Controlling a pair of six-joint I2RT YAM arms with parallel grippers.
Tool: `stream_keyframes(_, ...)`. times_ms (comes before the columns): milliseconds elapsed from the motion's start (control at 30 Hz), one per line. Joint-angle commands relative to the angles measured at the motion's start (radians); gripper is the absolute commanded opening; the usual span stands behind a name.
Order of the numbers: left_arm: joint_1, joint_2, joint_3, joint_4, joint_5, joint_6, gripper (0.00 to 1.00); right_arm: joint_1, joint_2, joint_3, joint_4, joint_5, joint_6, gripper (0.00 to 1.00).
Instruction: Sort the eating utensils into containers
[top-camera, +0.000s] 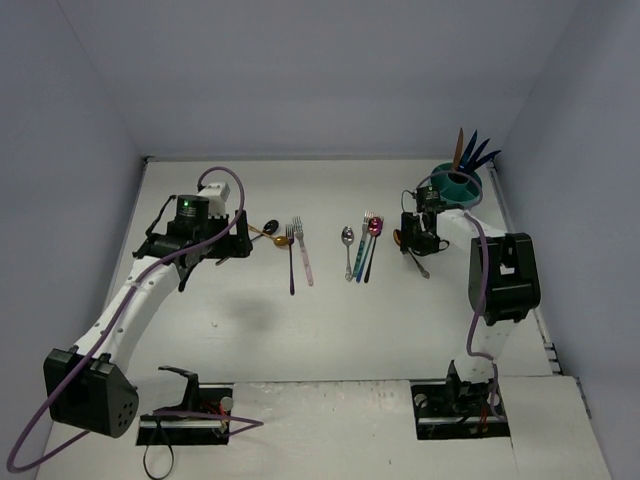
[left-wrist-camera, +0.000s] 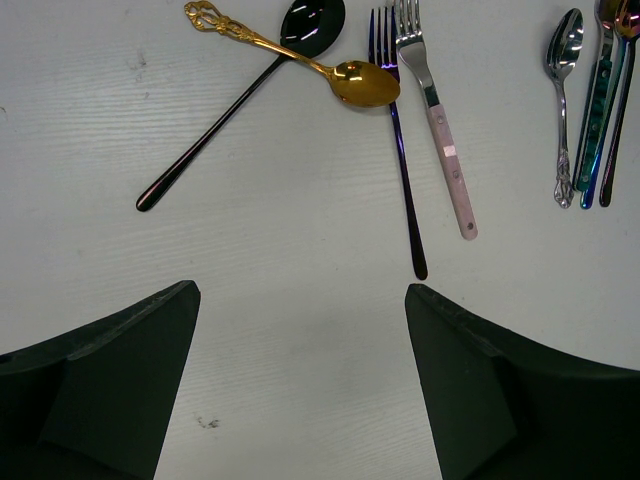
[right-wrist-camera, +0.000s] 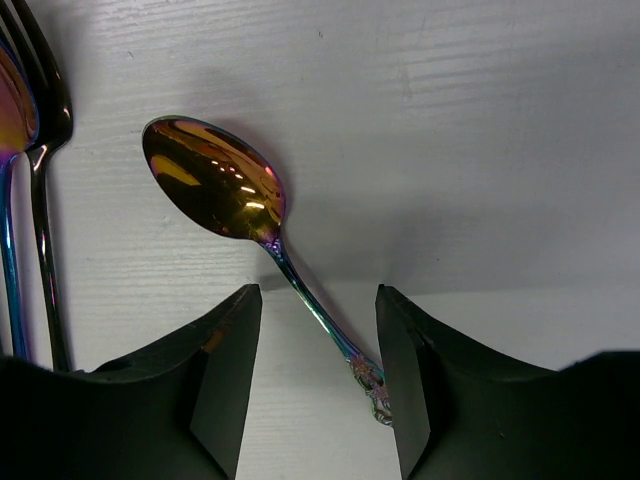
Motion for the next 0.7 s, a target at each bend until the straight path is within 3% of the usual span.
stream_keyframes(0,0.002,-0.009,0.047,0.023,0.017,-0.012,0.82,0.004,0.007,0.058,0.003,-0.010,-0.031,0.44)
stream_keyframes(233,0.001,-0.004,0.046,0.022,0.013,-0.013,0.82,0.033,0.044,0.082,0.003,-0.003,-0.032,0.29)
stream_keyframes(467,0.002,-0.004,0.044,0.023,0.011,-0.012,0.82,0.061,0.041,0.102,0.003,-0.005,-0.033,0.00)
stream_keyframes(667,0.001,-0.001,0.046,0.020,0.014,-0.014,0.82,0.066,-0.033,0.161,0.004,0.036,-0.047,0.00)
